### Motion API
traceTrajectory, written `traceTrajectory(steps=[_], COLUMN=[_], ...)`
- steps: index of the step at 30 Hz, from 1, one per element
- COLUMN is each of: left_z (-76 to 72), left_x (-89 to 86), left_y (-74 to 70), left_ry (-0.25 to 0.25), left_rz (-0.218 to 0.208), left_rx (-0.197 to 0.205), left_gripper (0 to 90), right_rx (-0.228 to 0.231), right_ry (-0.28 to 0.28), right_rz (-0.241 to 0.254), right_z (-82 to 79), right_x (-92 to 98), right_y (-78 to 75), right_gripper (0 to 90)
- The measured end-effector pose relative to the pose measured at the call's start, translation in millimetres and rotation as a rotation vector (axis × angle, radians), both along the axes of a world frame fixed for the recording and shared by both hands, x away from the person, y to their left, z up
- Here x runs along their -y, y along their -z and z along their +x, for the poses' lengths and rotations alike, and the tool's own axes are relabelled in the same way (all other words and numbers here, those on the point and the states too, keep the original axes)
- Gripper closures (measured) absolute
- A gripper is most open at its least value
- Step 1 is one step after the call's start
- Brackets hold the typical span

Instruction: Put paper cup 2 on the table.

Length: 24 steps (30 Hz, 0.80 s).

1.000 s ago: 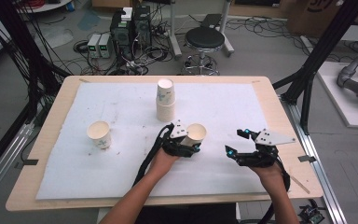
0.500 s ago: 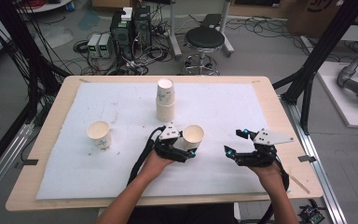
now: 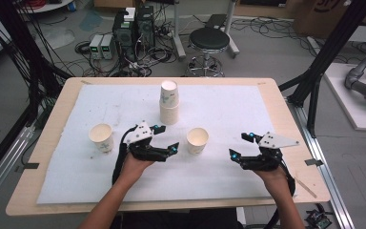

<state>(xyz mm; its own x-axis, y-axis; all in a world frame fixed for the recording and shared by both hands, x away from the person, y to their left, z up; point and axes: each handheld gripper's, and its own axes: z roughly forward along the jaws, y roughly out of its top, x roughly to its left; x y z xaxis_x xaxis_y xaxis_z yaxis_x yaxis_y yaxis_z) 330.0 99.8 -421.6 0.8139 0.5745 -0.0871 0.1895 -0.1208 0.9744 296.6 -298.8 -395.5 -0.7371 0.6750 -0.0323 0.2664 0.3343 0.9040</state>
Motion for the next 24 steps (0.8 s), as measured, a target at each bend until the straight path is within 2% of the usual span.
traceTrajectory(steps=[4, 12, 14, 15, 19, 24], left_z=[-5.8, -17.6, -18.6, -18.6, -21.8, -24.7], left_x=[-17.2, -40.7, -44.6, -44.6, -54.3, -62.1], left_y=[-4.9, -1.2, -0.5, -0.5, -1.3, -2.2], left_ry=[-0.037, -0.068, -0.076, -0.076, -0.097, -0.113], left_rz=[-0.027, -0.07, -0.075, -0.075, -0.057, -0.072], left_rx=[0.033, 0.057, 0.059, 0.059, 0.073, 0.078], left_gripper=[16.6, 16.7, 16.7, 16.7, 16.8, 16.8], right_rx=[0.002, 0.014, 0.008, 0.019, 0.007, 0.012], right_ry=[0.015, 0.032, 0.034, 0.033, 0.034, 0.027], right_rz=[-0.01, -0.005, 0.0, -0.006, -0.001, -0.007], right_z=[-1.4, -8.2, -10.3, -10.1, -12.3, -13.0], right_x=[0.3, -1.2, -1.4, -1.0, -1.8, -3.9], right_y=[0.7, -1.6, -2.1, -2.2, -2.3, -2.7], right_gripper=[22.1, 22.2, 22.1, 22.2, 22.1, 22.1])
